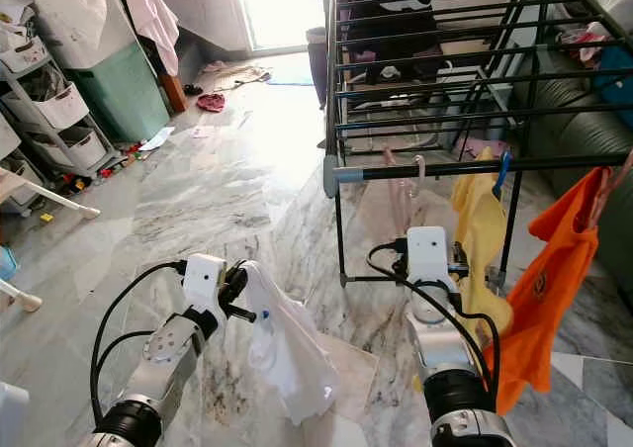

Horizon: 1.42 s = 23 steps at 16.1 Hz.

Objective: Hang hanger

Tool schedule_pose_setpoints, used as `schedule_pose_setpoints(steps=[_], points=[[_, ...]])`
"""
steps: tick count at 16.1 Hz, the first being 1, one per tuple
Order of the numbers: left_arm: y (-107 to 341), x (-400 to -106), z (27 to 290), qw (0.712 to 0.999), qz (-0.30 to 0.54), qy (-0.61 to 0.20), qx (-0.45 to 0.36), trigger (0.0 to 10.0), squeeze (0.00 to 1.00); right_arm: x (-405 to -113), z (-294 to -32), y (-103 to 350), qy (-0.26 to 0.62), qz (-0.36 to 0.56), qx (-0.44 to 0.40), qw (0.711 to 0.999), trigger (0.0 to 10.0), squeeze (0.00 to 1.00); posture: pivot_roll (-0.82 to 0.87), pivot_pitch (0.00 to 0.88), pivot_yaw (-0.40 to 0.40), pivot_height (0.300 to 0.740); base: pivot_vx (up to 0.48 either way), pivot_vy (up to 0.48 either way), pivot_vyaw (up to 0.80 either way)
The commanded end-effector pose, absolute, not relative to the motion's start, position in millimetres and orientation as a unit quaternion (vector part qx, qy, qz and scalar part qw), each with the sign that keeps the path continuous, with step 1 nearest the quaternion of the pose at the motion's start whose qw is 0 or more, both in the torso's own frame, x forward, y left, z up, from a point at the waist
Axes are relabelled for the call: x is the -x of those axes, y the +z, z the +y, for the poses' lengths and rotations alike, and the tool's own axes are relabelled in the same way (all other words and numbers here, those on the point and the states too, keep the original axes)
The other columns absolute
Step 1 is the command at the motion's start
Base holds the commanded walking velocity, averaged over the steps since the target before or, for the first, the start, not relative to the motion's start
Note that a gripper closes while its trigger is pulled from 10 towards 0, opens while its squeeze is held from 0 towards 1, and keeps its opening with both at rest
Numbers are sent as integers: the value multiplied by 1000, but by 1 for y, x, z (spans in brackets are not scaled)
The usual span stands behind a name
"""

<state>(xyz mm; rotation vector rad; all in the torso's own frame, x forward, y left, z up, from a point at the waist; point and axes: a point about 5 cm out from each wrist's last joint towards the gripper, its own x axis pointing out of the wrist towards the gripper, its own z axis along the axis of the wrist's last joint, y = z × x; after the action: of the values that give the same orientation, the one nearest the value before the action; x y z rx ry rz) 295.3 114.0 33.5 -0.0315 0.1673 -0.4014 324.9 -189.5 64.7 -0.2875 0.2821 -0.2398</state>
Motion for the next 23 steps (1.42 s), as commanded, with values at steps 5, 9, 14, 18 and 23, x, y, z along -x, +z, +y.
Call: schedule_pose_setpoints(steps=[5,9,14,18,23], points=[[37,-299,116,977,80,-200,8,10000,0,-338,-176,84,-56,103,175,978,10000,0,-257,0,146,740,0,0,0],[37,-299,116,977,81,-197,10,10000,0,-333,-178,90,-83,72,200,973,10000,0,-253,0,143,740,0,0,0],[37,-300,114,976,82,-201,8,10000,0,-329,-187,87,-123,89,183,971,10000,0,-260,0,151,740,0,0,0],[37,-300,113,976,82,-201,7,10000,0,-327,-199,88,-142,93,191,967,10000,0,-262,0,153,740,0,0,0],[37,-300,113,976,85,-199,6,10000,0,-330,-185,99,-93,68,190,975,10000,0,-264,0,151,740,0,0,0]])
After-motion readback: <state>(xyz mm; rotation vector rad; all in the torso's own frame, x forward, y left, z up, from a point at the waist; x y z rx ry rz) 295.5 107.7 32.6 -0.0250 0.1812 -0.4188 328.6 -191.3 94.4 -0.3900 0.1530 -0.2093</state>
